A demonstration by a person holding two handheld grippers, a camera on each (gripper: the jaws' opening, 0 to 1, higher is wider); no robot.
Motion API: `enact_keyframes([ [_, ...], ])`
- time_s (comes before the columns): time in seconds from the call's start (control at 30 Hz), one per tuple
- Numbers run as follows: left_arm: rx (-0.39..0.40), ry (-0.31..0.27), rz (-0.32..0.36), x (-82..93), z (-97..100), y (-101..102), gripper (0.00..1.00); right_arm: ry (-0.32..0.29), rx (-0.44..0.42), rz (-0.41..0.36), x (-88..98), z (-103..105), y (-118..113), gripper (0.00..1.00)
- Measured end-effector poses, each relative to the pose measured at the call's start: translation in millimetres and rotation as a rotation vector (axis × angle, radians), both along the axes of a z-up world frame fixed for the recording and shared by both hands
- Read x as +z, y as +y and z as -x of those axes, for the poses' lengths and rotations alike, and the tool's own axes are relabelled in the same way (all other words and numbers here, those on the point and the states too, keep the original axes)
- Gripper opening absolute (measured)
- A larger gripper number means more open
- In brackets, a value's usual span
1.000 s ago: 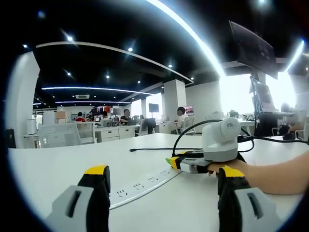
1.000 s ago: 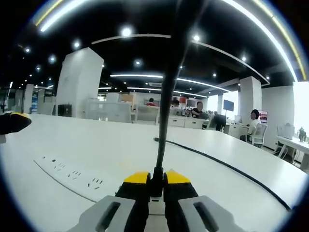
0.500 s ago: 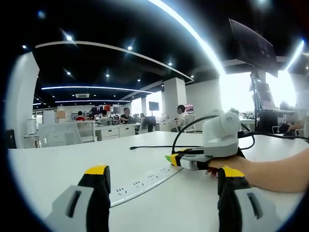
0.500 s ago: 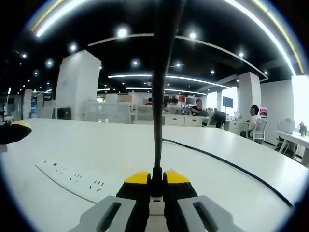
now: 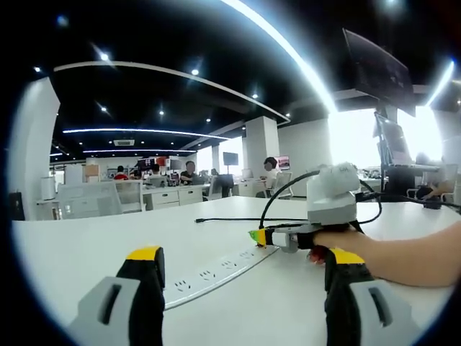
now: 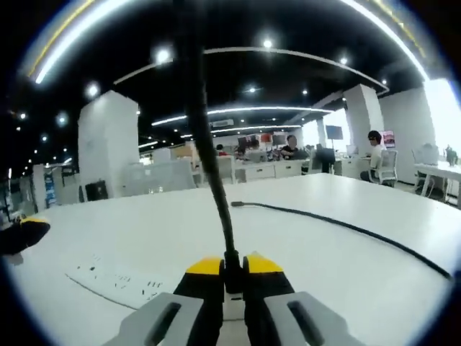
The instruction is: Locate the USB plug end of the data cable currently connected to the USB port on the desk. Grip the plug, withdraw it from the port, and place it onto the desktop.
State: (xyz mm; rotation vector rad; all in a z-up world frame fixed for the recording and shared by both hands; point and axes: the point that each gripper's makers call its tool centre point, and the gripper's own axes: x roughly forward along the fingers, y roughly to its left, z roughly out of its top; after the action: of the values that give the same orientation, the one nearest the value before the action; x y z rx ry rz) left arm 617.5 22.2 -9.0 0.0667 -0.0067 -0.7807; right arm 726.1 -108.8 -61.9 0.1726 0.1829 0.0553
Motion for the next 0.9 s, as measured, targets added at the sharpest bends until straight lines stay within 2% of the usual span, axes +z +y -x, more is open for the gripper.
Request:
enact_keyframes([
  [0.23,-0.01,0.008,-0.008,-2.2,1.8,-2.6,0.92,0.005,0.005,0.046,0.9,3.2,3.1,0.1],
  [0.3,-0.008,0.009,-0.006,-2.1,1.7,-1.6,0.92,0.009,0.009,0.052,1.8,-2.8,1.6,0.1],
  [0.63,-0.01,0.012,-0.011,-4.2,3.8,-2.4,0.92,0.017,0.02,0.028,1.2,1.7,2.4,0.1],
  [0.73,-0.008,0.012,-0.013,-4.4,4.5,-2.3,0.92,0.029,0.012,-0.098,0.0,-0.2,-1.8,0.1],
  [0.9,0.006,0.013,-0.021,-6.7,1.9,0.4,0.92,0.027,0.008,-0.074,0.9,0.9,-1.7,0.1],
])
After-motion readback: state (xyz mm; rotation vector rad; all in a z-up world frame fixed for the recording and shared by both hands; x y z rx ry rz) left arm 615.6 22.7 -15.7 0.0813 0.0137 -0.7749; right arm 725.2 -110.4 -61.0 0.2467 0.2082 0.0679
